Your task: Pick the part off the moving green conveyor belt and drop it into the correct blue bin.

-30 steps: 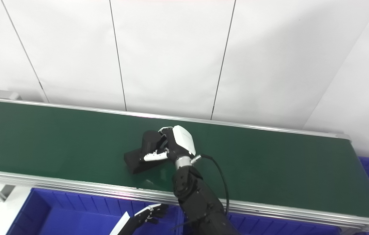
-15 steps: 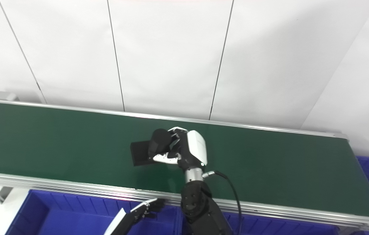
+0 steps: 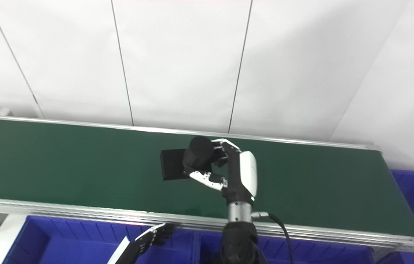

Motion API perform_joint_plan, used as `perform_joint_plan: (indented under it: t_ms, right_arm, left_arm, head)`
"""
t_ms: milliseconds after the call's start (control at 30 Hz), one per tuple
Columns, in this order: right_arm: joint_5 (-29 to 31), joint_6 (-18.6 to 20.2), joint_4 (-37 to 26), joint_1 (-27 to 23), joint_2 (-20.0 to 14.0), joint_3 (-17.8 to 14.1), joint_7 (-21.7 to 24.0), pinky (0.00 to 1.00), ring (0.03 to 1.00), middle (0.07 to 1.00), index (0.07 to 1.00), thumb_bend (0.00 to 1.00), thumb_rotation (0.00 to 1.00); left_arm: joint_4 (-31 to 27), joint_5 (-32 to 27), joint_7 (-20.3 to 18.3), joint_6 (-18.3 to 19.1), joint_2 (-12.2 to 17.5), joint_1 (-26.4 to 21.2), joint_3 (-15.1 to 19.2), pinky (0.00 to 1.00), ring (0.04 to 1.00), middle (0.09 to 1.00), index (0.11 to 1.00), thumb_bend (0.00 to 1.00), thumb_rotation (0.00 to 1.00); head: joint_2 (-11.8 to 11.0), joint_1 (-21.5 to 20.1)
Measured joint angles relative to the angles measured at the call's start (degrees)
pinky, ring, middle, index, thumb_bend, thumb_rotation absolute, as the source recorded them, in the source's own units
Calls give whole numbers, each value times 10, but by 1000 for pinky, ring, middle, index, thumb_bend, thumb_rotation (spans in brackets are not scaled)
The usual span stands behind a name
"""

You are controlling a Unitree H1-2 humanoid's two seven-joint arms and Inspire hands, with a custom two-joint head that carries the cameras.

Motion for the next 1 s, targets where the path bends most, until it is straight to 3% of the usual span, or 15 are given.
perform_joint_plan:
  t_ms: [100, 400, 567, 700, 767, 1000]
  right_arm:
    - [-4, 3, -42, 35, -1, -6, 10, 384, 455, 466, 522, 513, 0]
    - [-14, 23, -128, 153, -31, -27, 56, 383, 456, 463, 530, 512, 0]
    - [-22, 27, -156, 211, -50, -32, 80, 399, 474, 473, 518, 514, 0]
    - [-23, 30, -184, 250, -71, -38, 103, 410, 480, 471, 522, 513, 0]
    - [-30, 42, -193, 265, -83, -41, 119, 391, 468, 463, 530, 512, 0]
    - [-76, 57, -208, 271, -130, -38, 173, 354, 431, 441, 542, 509, 0]
  left_arm:
    - [-13, -10, -13, 0, 0, 9, 12, 762, 798, 815, 827, 777, 433]
    - [-45, -25, -50, 0, 1, 22, 60, 747, 779, 804, 813, 800, 469]
    - [-65, -39, -92, 0, -6, 30, 86, 748, 781, 801, 804, 800, 431]
    - [-84, -48, -118, 0, -17, 39, 112, 764, 794, 807, 805, 798, 409]
    - [-89, -49, -134, 0, -24, 42, 125, 765, 798, 809, 801, 807, 409]
    - [-114, -49, -163, -1, -35, 51, 154, 777, 806, 813, 801, 804, 412]
  head:
    - [14, -12]
    - [54, -34]
    - [80, -38]
    - [87, -40]
    - [103, -47]
    - [124, -58]
